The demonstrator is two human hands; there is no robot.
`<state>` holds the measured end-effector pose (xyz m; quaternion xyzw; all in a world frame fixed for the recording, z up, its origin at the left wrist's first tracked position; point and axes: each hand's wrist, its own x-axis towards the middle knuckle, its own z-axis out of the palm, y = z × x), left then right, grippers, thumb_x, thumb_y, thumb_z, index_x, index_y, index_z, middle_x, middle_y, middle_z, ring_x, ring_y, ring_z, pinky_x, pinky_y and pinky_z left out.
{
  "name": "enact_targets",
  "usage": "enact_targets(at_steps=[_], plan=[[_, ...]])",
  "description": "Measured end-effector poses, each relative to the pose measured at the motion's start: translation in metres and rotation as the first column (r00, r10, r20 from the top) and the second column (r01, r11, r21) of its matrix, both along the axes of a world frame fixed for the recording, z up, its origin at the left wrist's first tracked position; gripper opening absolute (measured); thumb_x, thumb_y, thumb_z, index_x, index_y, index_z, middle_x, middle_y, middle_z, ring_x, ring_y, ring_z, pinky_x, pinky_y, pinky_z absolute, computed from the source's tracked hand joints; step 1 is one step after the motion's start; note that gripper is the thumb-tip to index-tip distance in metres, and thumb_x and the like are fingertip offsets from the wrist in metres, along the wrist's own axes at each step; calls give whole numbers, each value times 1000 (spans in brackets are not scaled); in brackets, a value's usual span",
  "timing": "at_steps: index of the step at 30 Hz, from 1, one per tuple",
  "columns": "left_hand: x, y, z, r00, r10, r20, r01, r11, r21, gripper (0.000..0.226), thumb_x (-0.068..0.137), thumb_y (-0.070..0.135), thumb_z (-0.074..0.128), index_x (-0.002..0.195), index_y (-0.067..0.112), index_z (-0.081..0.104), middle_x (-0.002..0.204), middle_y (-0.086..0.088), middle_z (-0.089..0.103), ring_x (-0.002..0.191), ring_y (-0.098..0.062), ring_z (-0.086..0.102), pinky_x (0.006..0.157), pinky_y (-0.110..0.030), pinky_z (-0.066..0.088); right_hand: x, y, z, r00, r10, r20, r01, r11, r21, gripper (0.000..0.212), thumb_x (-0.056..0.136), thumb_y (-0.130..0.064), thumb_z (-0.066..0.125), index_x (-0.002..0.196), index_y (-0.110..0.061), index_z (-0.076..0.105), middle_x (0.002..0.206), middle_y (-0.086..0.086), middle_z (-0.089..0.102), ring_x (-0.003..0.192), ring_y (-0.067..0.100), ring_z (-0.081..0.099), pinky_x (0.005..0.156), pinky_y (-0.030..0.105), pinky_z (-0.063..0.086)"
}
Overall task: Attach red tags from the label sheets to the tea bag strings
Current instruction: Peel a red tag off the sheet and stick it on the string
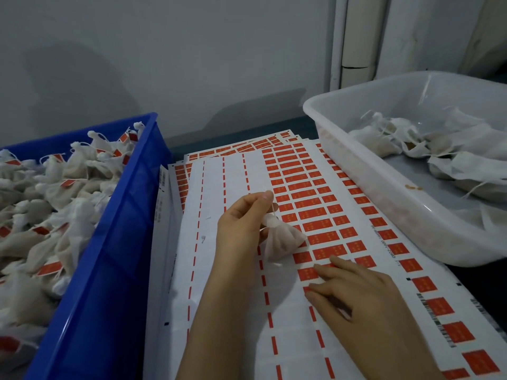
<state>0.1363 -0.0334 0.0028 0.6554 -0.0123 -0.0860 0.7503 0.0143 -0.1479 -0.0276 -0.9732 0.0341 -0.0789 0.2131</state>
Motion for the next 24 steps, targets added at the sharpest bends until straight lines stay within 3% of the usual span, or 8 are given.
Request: enact_targets(at_steps=[2, 4, 7, 10, 14, 18, 22, 24], plan=[[0, 0, 0, 1000, 2, -7, -2, 1000, -3, 13, 85, 37, 62, 89, 26, 68, 84, 12, 73, 79, -10, 71, 65, -27, 58, 1, -9, -6, 998, -15, -66, 18, 999, 35, 40, 88, -59, 33, 126, -50, 39, 141, -33, 22, 134, -7, 17, 112, 20, 6], [0, 0, 0, 1000, 6, -10, -6, 1000, -3, 13, 85, 37, 62, 89, 26, 68, 84, 12, 73, 80, -11, 71, 66, -27, 58, -1, -12, -5, 996, -82, -38, 87, 988, 131, 34, 89, -53, 41, 122, -45, 40, 139, -26, 32, 124, -9, 32, 106, 11, 20], [0, 1, 0, 1000, 15, -11, -16, 1000, -3, 11, 85, 36, 62, 89, 27, 68, 84, 13, 72, 79, -11, 71, 65, -26, 58, -4, -10, 3, 977, -205, 53, 175, 922, 346, 10, 80, -41, 56, 85, -45, 48, 100, -29, 50, 82, -10, 51, 68, -1, 36], [0, 1, 1, 1000, 25, -3, -25, 1000, 14, 10, 86, 35, 62, 89, 28, 67, 83, 14, 72, 78, -9, 71, 62, -24, 57, -7, -13, 5, 951, -294, 96, 210, 842, 497, 11, 77, -36, 58, 74, -42, 49, 81, -30, 51, 72, -8, 52, 61, 3, 32], [1, 1, 2, 999, 35, -11, -35, 999, 17, 10, 86, 35, 63, 90, 28, 67, 81, 15, 72, 77, -9, 71, 64, -24, 58, -6, -18, 10, 907, -420, 23, 311, 706, 636, 10, 81, -39, 53, 73, -34, 50, 72, -29, 49, 62, -6, 49, 56, 9, 28], [1, 1, 3, 998, 61, 3, -62, 998, 31, 11, 86, 38, 63, 90, 29, 67, 79, 15, 71, 79, -12, 69, 65, -23, 58, -8, -27, 19, 901, -427, -81, 330, 551, 767, 37, 61, -58, 44, 77, -28, 58, 66, -8, 65, 62, 13, 63, 62, 30, 50], [-1, 1, 5, 999, 47, 15, -48, 998, 45, 12, 88, 39, 60, 90, 29, 65, 74, 20, 69, 68, -4, 68, 56, -14, 53, -2, -32, 43, 935, -355, -6, 197, 505, 841, 35, 57, -57, 49, 72, -29, 64, 61, -1, 66, 53, 15, 64, 62, 35, 53], [-2, 0, 5, 999, 28, 18, -29, 999, 45, 12, 88, 39, 60, 90, 29, 65, 74, 25, 68, 64, 3, 65, 51, -10, 49, 9, -31, 58, 941, -323, 103, 104, 565, 819, 41, 52, -64, 49, 75, -32, 65, 67, -9, 69, 56, 8, 67, 55, 29, 53]])
